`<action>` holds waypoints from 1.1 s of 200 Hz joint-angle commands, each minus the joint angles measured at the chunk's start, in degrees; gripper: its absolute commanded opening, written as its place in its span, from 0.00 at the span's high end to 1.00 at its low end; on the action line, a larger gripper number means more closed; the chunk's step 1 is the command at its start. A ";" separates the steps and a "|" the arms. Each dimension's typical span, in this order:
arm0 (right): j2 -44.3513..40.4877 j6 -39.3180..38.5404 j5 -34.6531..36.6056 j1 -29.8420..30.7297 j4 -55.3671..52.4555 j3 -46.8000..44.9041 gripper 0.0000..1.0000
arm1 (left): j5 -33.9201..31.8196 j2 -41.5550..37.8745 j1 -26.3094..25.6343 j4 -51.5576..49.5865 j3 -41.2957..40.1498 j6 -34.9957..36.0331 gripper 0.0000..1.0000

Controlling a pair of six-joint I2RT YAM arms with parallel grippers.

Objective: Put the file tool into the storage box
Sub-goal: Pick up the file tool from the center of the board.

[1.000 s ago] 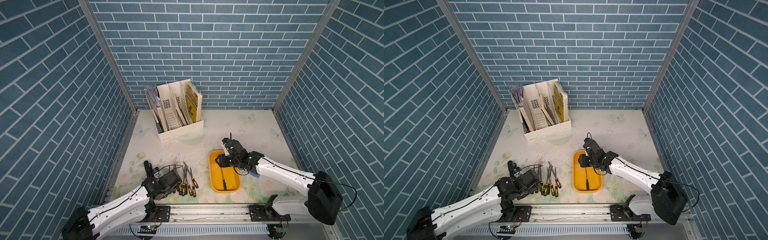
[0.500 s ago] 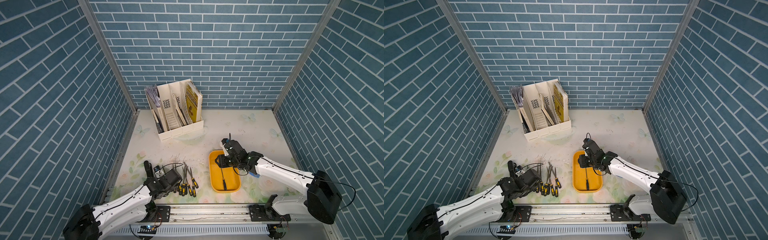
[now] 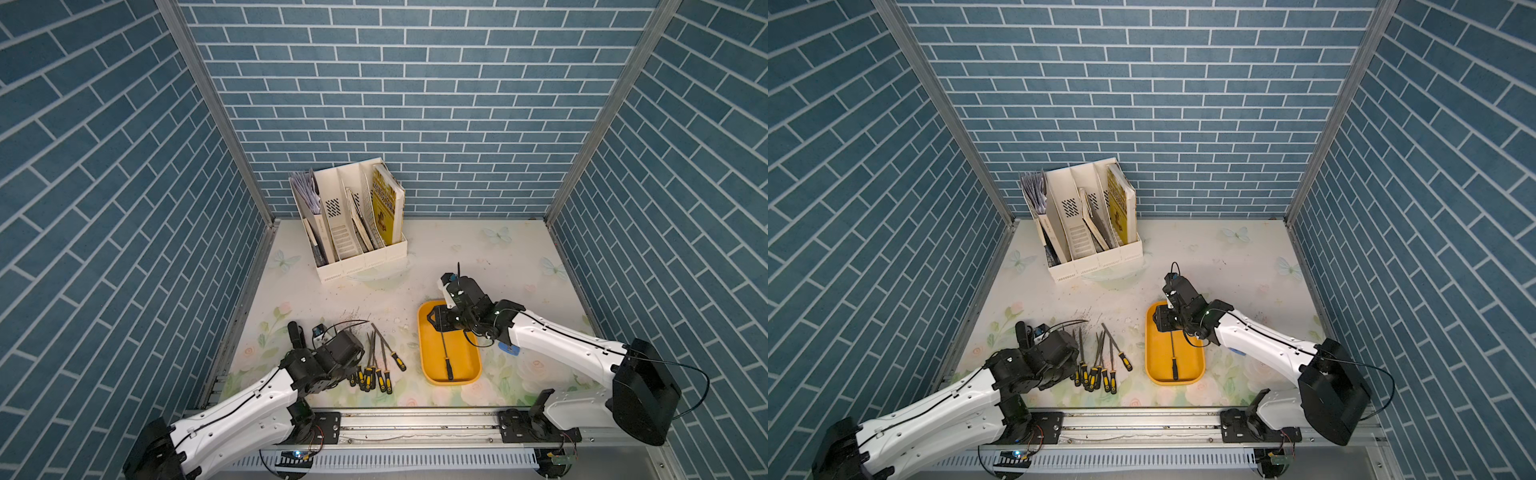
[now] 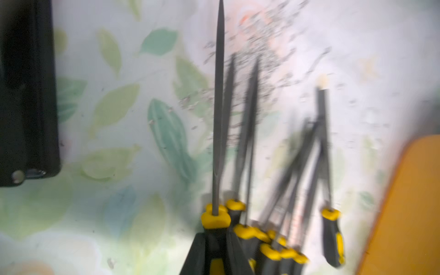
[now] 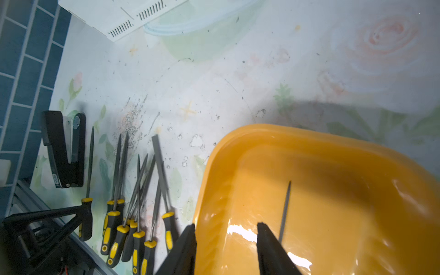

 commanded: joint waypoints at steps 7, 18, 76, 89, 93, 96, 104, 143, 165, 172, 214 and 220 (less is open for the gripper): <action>2.43 -2.45 -2.27 0.40 1.47 4.85 0.55 | -1.11 -0.72 0.24 -6.84 6.51 5.82 0.91; 3.18 -3.24 -3.26 0.40 1.78 6.40 0.54 | -0.94 -0.50 0.19 -7.65 8.58 7.94 0.92; 5.56 -3.91 -20.99 0.81 14.26 9.79 0.42 | 15.34 0.65 -0.83 9.31 10.73 21.56 0.96; 6.22 -3.22 -22.49 1.46 15.63 9.62 0.42 | 16.28 1.57 -2.03 11.21 10.93 22.08 0.96; 6.48 -3.16 -22.89 1.66 15.79 9.62 0.42 | 16.33 1.79 -2.31 11.67 10.95 22.10 0.96; 6.73 -3.15 -23.07 1.94 15.81 9.66 0.42 | 16.43 1.93 -2.45 12.01 10.95 22.14 0.96; 7.43 -3.09 -23.33 2.40 15.67 9.71 0.42 | 16.78 2.19 -2.71 12.85 10.91 22.16 0.96; 10.30 -1.53 -21.72 3.64 15.82 7.92 0.42 | 16.84 1.97 -3.23 14.50 10.25 21.45 0.96; 11.20 -0.81 -21.42 4.09 17.19 7.16 0.42 | 16.94 1.54 -3.89 15.09 9.78 20.79 0.96; 11.53 -0.69 -21.24 4.10 17.57 7.28 0.42 | 17.01 1.37 -4.36 15.32 9.69 20.71 0.96; 15.08 -0.90 -19.81 4.16 16.86 10.39 0.53 | 17.09 1.72 -6.00 16.24 9.70 20.44 0.96; 15.43 -0.77 -19.93 4.09 16.86 10.63 0.62 | 17.04 1.73 -6.08 16.34 9.61 20.43 0.96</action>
